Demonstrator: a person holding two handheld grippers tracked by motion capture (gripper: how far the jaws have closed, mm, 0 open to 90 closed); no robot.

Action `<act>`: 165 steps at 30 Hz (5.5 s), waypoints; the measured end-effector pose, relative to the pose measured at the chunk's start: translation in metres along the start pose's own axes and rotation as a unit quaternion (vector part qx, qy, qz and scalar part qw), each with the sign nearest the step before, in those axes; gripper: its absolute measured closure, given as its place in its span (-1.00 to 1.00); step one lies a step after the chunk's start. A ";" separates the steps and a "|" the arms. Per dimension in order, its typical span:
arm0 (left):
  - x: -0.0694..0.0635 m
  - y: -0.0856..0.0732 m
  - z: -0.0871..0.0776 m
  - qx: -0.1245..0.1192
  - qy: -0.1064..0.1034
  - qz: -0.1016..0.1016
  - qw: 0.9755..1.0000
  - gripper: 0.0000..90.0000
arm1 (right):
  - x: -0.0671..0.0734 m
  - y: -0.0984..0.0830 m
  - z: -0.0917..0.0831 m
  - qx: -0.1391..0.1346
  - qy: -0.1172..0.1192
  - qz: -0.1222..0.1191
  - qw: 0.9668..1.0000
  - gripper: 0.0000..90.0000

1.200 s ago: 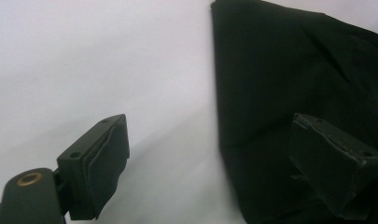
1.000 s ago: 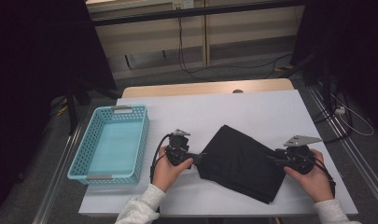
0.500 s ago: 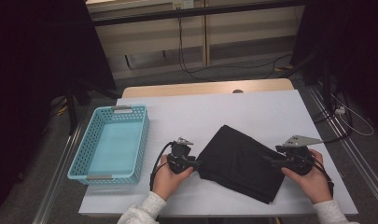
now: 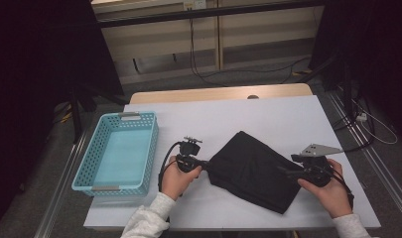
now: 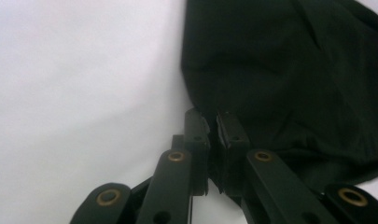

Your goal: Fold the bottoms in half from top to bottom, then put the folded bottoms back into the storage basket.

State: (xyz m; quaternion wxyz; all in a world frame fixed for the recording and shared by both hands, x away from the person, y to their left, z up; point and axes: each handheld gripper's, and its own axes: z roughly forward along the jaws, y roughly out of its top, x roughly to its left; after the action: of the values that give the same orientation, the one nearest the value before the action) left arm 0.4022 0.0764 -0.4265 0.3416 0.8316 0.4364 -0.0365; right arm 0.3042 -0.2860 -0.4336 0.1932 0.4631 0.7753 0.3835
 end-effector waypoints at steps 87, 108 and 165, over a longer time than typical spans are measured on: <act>0.026 0.055 0.019 0.140 0.099 -0.022 0.985 0.81 | 0.052 -0.003 0.041 0.013 0.001 0.064 0.998 0.80; 0.028 0.102 -0.046 0.223 0.110 -0.020 0.968 0.84 | 0.080 0.021 0.037 -0.029 0.008 0.038 0.999 0.82; 0.034 0.163 -0.199 0.259 0.203 -0.004 0.944 0.85 | 0.150 0.105 0.055 -0.149 0.104 0.015 0.983 0.82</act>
State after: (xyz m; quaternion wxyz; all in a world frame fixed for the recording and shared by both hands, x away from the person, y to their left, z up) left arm 0.4977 0.1568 -0.1990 0.0190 0.8792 0.4756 0.0200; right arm 0.3253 -0.1043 -0.3787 0.1731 0.3981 0.7184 0.5436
